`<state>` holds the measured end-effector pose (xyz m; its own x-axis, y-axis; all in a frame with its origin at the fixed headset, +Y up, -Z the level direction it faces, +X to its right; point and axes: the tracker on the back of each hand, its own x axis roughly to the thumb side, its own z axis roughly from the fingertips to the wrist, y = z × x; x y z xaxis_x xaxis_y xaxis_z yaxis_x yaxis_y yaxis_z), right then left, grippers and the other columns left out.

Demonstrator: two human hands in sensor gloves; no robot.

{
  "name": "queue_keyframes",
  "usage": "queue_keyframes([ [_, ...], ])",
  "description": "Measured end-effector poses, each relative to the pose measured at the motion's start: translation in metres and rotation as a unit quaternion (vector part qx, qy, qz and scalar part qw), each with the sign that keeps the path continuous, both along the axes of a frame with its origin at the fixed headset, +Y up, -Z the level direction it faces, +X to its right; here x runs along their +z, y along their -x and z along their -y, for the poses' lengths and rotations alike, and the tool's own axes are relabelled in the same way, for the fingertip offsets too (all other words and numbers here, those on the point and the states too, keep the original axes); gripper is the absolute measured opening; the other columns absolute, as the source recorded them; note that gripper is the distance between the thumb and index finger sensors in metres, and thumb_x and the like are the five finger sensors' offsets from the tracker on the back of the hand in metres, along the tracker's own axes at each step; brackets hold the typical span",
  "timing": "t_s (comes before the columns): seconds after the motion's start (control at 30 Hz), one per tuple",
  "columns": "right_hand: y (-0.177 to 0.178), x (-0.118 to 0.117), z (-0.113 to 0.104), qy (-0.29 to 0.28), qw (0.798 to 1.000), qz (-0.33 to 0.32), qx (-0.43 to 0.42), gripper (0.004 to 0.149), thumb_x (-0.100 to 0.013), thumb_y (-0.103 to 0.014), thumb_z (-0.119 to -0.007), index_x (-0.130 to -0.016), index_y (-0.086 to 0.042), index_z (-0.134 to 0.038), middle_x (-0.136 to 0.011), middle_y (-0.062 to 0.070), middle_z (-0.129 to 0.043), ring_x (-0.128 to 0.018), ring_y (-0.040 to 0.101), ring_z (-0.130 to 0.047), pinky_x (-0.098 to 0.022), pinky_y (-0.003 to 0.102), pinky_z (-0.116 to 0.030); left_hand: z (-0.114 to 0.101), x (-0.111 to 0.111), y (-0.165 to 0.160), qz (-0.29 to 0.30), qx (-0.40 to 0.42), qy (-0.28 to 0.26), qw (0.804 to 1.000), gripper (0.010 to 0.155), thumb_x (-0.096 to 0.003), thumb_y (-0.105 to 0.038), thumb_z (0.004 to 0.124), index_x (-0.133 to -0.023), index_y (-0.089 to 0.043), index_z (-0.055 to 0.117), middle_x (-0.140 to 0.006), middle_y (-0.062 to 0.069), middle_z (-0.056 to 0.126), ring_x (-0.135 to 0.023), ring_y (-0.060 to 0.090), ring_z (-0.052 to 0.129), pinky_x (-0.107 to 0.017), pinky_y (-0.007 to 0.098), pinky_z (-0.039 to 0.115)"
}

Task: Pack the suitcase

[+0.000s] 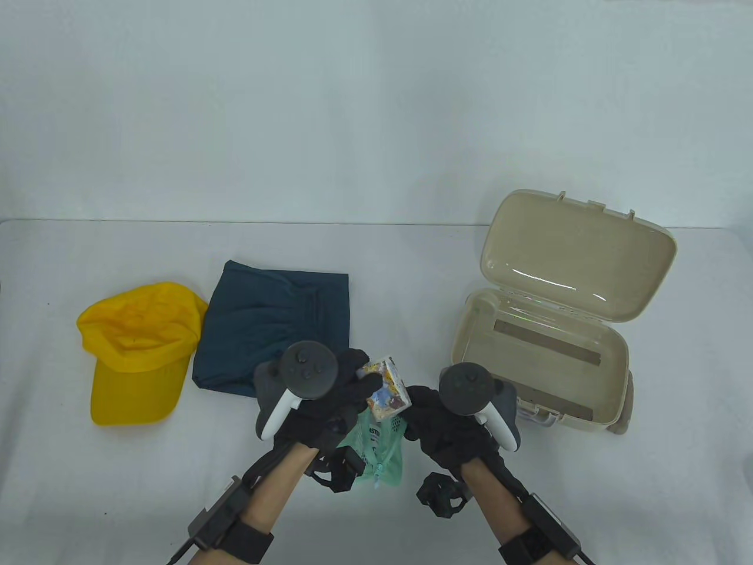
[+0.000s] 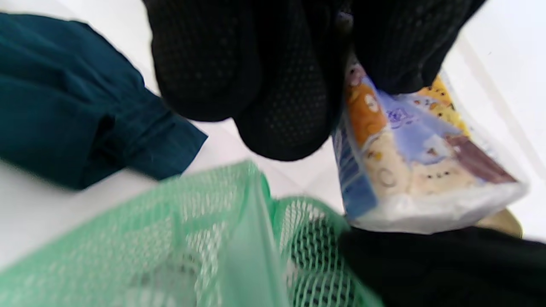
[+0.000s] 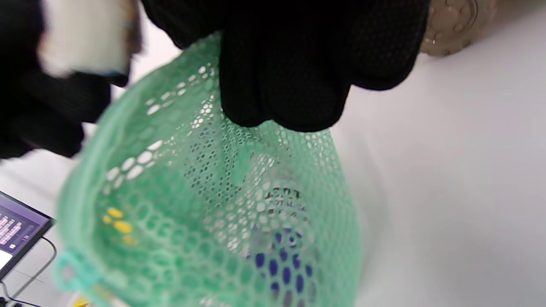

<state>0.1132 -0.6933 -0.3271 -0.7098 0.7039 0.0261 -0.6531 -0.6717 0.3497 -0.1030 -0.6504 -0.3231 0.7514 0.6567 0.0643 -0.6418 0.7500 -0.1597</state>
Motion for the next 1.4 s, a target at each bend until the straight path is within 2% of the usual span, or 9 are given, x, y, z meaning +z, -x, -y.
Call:
queue_keyframes([
  [0.17, -0.005, -0.003, 0.002, 0.012, 1.0, 0.008, -0.008, 0.046, -0.055, -0.037, -0.07, -0.092, -0.011, -0.076, -0.07, -0.002, -0.099, -0.057, 0.017, -0.102, -0.048, 0.039, -0.086, 0.012, -0.006, 0.006, 0.002, -0.005, 0.017, 1.0, 0.056, -0.0481, -0.041, 0.079, -0.097, -0.017, 0.066, -0.077, 0.003, 0.091, -0.047, 0.01, 0.105, -0.038, 0.026, 0.092],
  [0.4, -0.004, -0.004, 0.0, -0.001, 1.0, 0.017, 0.001, 0.046, -0.055, -0.038, -0.07, -0.093, -0.012, -0.076, -0.07, -0.003, -0.099, -0.057, 0.016, -0.102, -0.048, 0.039, -0.086, 0.017, -0.006, 0.0, 0.049, -0.15, 0.008, 0.987, 0.056, -0.0473, -0.039, 0.082, -0.096, -0.016, 0.069, -0.075, 0.005, 0.093, -0.046, 0.013, 0.105, -0.037, 0.028, 0.091],
  [0.6, -0.003, -0.003, -0.001, -0.017, 1.0, 0.02, 0.015, 0.046, -0.055, -0.038, -0.07, -0.092, -0.012, -0.076, -0.069, -0.003, -0.099, -0.057, 0.016, -0.102, -0.048, 0.039, -0.086, 0.018, -0.008, -0.035, 0.102, -0.285, 0.004, 0.953, 0.055, -0.0475, -0.039, 0.082, -0.096, -0.015, 0.07, -0.073, 0.006, 0.093, -0.044, 0.013, 0.105, -0.035, 0.029, 0.091],
  [0.7, -0.004, -0.003, -0.002, -0.026, 0.999, 0.022, 0.023, 0.046, -0.055, -0.038, -0.07, -0.092, -0.012, -0.076, -0.069, -0.003, -0.099, -0.057, 0.016, -0.102, -0.048, 0.039, -0.086, 0.022, -0.012, -0.05, 0.099, -0.342, 0.012, 0.934, 0.055, -0.0473, -0.04, 0.083, -0.094, -0.013, 0.074, -0.069, 0.005, 0.096, -0.039, 0.012, 0.106, -0.032, 0.028, 0.092],
  [0.87, -0.005, -0.003, -0.001, -0.027, 0.999, 0.018, 0.025, 0.046, -0.055, -0.038, -0.07, -0.092, -0.012, -0.076, -0.069, -0.003, -0.099, -0.057, 0.016, -0.102, -0.048, 0.039, -0.086, 0.031, -0.018, -0.069, 0.084, -0.387, 0.019, 0.918, 0.054, -0.0469, -0.041, 0.084, -0.091, -0.01, 0.078, -0.062, 0.004, 0.099, -0.031, 0.01, 0.107, -0.026, 0.026, 0.092],
  [1.03, -0.003, -0.002, -0.002, -0.033, 0.999, 0.016, 0.032, 0.046, -0.055, -0.038, -0.07, -0.092, -0.011, -0.076, -0.069, -0.003, -0.099, -0.057, 0.016, -0.102, -0.048, 0.039, -0.086, 0.045, -0.02, -0.081, 0.109, -0.442, 0.043, 0.889, 0.055, -0.0466, -0.044, 0.083, -0.09, -0.01, 0.082, -0.057, -0.001, 0.101, -0.027, 0.011, 0.106, -0.025, 0.028, 0.09],
  [1.13, -0.004, -0.002, -0.003, -0.034, 0.999, 0.018, 0.035, 0.046, -0.055, -0.038, -0.07, -0.092, -0.012, -0.076, -0.069, -0.003, -0.099, -0.056, 0.016, -0.102, -0.048, 0.039, -0.086, 0.043, -0.021, -0.079, 0.124, -0.434, 0.05, 0.891, 0.057, -0.0489, -0.048, 0.075, -0.093, -0.013, 0.083, -0.058, 0.0, 0.103, -0.029, 0.013, 0.107, -0.026, 0.029, 0.09],
  [1.27, -0.007, -0.003, -0.004, -0.034, 0.999, 0.027, 0.032, 0.046, -0.055, -0.038, -0.07, -0.092, -0.012, -0.076, -0.068, -0.003, -0.099, -0.056, 0.016, -0.102, -0.048, 0.039, -0.086, 0.023, -0.015, -0.062, 0.139, -0.342, 0.07, 0.927, 0.061, -0.0504, -0.047, 0.072, -0.101, -0.013, 0.074, -0.074, 0.004, 0.1, -0.038, 0.016, 0.106, -0.032, 0.031, 0.09],
  [1.4, -0.011, -0.004, -0.004, -0.024, 0.999, 0.038, 0.013, 0.046, -0.055, -0.038, -0.07, -0.092, -0.012, -0.076, -0.068, -0.003, -0.1, -0.055, 0.015, -0.103, -0.046, 0.038, -0.088, -0.006, 0.006, -0.04, 0.133, -0.248, 0.009, 0.96, 0.063, -0.0496, -0.05, 0.071, -0.102, -0.015, 0.071, -0.082, 0.006, 0.096, -0.045, 0.016, 0.106, -0.036, 0.031, 0.089],
])
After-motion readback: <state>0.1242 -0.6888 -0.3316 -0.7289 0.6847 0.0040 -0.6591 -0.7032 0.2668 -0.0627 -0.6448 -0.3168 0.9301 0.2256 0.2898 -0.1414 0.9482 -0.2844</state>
